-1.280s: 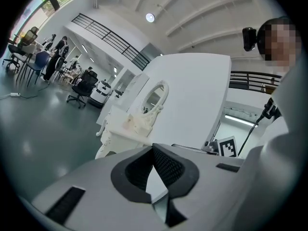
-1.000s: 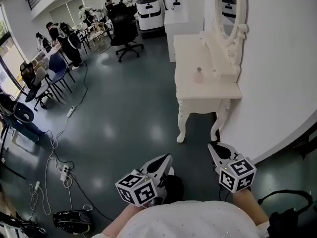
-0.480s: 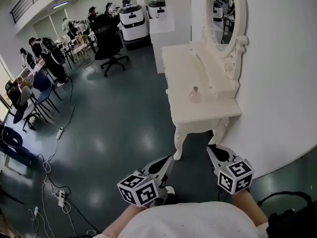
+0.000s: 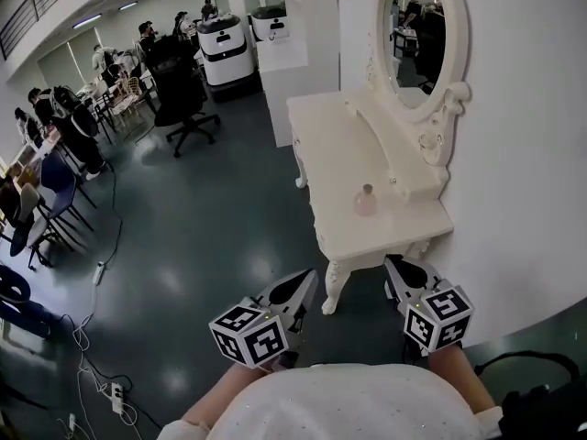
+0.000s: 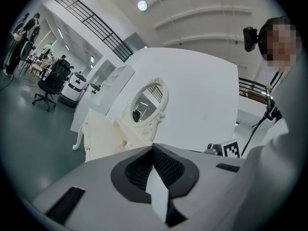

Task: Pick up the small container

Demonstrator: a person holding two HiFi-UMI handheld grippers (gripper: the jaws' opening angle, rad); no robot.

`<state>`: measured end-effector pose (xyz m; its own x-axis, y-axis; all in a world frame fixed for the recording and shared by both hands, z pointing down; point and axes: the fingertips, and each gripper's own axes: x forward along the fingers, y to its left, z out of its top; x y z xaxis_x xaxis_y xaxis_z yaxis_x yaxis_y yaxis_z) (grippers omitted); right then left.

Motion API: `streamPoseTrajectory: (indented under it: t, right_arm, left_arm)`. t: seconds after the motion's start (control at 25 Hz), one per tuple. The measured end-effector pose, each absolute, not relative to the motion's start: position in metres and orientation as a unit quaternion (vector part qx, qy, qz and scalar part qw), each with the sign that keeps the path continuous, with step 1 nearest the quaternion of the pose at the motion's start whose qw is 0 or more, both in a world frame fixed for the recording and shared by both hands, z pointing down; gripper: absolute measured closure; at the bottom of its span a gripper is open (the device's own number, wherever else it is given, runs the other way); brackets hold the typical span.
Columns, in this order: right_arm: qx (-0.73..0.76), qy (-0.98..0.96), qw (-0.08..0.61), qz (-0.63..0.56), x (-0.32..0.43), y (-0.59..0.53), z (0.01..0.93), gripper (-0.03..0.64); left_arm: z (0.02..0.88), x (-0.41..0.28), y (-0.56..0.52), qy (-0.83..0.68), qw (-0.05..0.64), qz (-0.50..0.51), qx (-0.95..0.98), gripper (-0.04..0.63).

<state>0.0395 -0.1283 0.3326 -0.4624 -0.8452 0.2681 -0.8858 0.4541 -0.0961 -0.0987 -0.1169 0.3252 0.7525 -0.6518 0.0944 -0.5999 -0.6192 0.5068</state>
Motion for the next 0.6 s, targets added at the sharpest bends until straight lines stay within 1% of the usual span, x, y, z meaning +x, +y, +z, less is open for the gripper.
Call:
streamPoseTrajectory:
  t: [0.28, 0.6]
  right_arm:
    - [0.532, -0.835, 0.082, 0.113, 0.031, -0.159, 0.333, 0.615]
    - [0.535, -0.830, 0.089, 0.131, 0.023, -0.176, 0.349, 0.615]
  left_arm:
    - [0.330, -0.111, -0.150, -0.328, 0.262, -0.033, 0.907, 0.595]
    - [0.341, -0.115, -0.168, -0.317, 0.271, -0.019, 0.909, 0.595]
